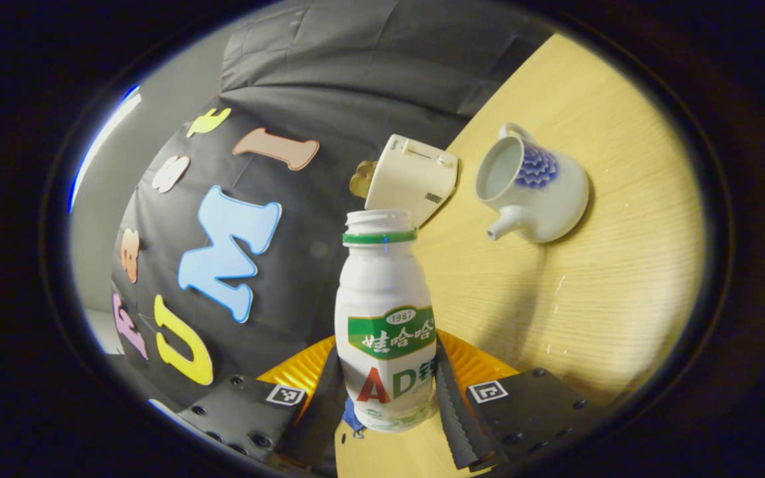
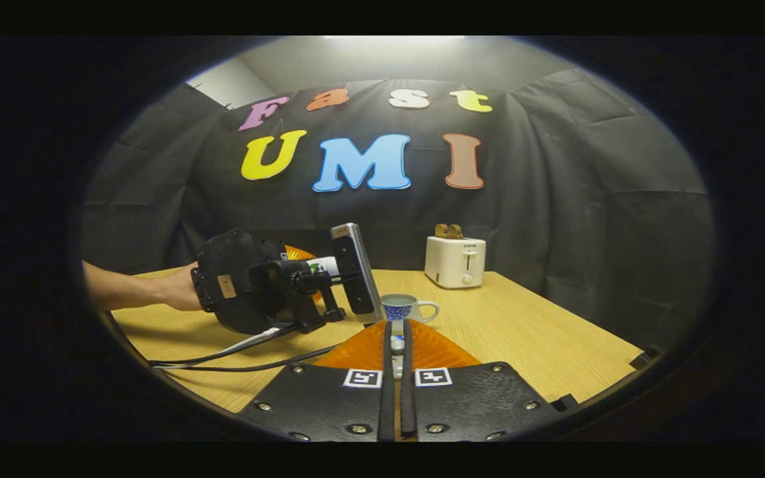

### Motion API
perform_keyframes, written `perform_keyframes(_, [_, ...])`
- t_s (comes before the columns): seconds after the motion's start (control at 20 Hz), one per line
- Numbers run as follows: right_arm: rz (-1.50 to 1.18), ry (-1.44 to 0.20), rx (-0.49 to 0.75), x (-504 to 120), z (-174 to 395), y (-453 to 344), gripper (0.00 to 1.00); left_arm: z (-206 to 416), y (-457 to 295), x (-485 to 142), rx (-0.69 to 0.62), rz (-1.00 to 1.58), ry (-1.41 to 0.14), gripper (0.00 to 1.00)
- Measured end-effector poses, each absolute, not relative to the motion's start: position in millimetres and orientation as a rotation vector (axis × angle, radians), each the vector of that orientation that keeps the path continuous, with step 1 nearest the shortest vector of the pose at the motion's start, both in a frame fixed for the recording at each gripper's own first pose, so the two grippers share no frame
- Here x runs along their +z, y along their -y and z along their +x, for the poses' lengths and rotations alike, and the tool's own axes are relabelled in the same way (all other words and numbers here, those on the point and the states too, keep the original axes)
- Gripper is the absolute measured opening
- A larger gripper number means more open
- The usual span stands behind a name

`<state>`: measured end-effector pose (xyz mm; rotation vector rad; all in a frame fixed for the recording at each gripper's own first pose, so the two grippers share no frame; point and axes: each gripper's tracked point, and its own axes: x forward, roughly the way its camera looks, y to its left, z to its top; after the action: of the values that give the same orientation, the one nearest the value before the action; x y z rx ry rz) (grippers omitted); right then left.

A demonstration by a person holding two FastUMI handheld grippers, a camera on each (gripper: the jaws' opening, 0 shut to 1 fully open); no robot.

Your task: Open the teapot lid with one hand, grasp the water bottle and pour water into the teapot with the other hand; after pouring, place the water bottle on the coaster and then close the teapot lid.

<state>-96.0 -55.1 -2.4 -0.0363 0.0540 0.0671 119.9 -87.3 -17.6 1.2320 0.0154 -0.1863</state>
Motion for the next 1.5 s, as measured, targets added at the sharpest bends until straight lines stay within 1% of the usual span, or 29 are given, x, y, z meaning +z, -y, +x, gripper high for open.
perform_keyframes(0.2, [-0.040,-0.068,0.060,-8.4,-102.1,59.3,0.04,122.6,98.9,-24.0,-0.217,1.339,-0.012,0.79])
perform_keyframes(0.25, [-0.039,-0.071,0.060,-9.4,-103.1,59.6,0.04,123.3,101.2,-26.3,-0.221,1.376,-0.015,0.75])
perform_keyframes(0.3, [-0.037,-0.074,0.058,-10.8,-103.3,60.5,0.04,125.0,104.2,-27.0,-0.225,1.407,-0.004,0.75])
perform_keyframes(0.35, [-0.035,-0.076,0.056,-11.3,-104.4,60.8,0.04,125.9,106.9,-26.5,-0.229,1.430,0.009,0.79])
perform_keyframes(0.4, [-0.033,-0.078,0.056,-12.7,-105.4,61.4,0.04,125.9,110.1,-25.8,-0.231,1.443,0.018,0.79])
perform_keyframes(0.5, [-0.030,-0.083,0.055,-14.4,-105.5,62.2,0.04,125.6,114.1,-25.1,-0.243,1.474,0.021,0.70])
perform_keyframes(0.55, [-0.029,-0.085,0.056,-14.3,-105.0,62.6,0.04,126.5,117.2,-24.0,-0.243,1.500,0.028,0.79])
perform_keyframes(0.6, [-0.029,-0.084,0.054,-14.3,-105.5,63.4,0.04,125.3,118.0,-20.4,-0.242,1.528,0.036,0.74])
perform_keyframes(0.65, [-0.028,-0.082,0.053,-13.3,-105.7,63.9,0.04,125.4,119.7,-19.3,-0.244,1.555,0.035,0.79])
perform_keyframes(0.75, [-0.025,-0.079,0.051,-12.5,-107.4,64.9,0.04,122.9,117.8,-19.1,-0.248,1.589,0.035,0.79])
perform_keyframes(0.8, [-0.022,-0.077,0.051,-13.1,-107.8,65.3,0.04,122.2,118.3,-18.3,-0.247,1.605,0.037,0.70])
perform_keyframes(0.85, [-0.020,-0.076,0.052,-12.3,-107.8,65.4,0.04,122.3,118.9,-17.3,-0.246,1.625,0.036,0.74])
perform_keyframes(0.9, [-0.020,-0.078,0.052,-14.3,-107.3,65.7,0.04,121.7,119.1,-17.4,-0.245,1.643,0.035,0.74])
perform_keyframes(0.95, [-0.019,-0.080,0.054,-15.0,-106.4,65.6,0.00,121.8,119.9,-16.0,-0.246,1.652,0.041,0.79])
perform_keyframes(1.0, [-0.016,-0.080,0.055,-14.5,-107.7,66.0,0.00,121.0,121.3,-16.2,-0.249,1.658,0.047,0.74])
perform_keyframes(1.05, [-0.013,-0.077,0.054,-14.3,-108.1,66.4,0.04,120.8,122.3,-14.4,-0.249,1.667,0.056,0.79])
perform_keyframes(1.1, [-0.014,-0.076,0.051,-14.2,-108.1,68.0,0.04,120.3,122.7,-14.8,-0.251,1.682,0.050,0.79])
perform_keyframes(1.15, [-0.014,-0.077,0.050,-13.9,-108.9,68.9,0.04,120.4,122.2,-14.2,-0.254,1.689,0.052,0.74])
perform_keyframes(1.3, [-0.007,-0.079,0.050,-15.1,-109.4,69.5,0.04,121.1,120.2,-13.2,-0.251,1.716,0.050,0.74])
perform_keyframes(1.35, [-0.007,-0.079,0.049,-14.7,-109.5,69.7,0.04,121.9,119.4,-12.4,-0.249,1.721,0.054,0.70])
perform_keyframes(1.4, [-0.008,-0.078,0.050,-14.9,-109.4,69.8,0.04,122.4,119.6,-13.3,-0.250,1.724,0.052,0.74])
perform_keyframes(1.5, [-0.006,-0.079,0.049,-14.5,-109.1,70.0,0.04,122.0,119.7,-12.1,-0.250,1.730,0.057,0.74])
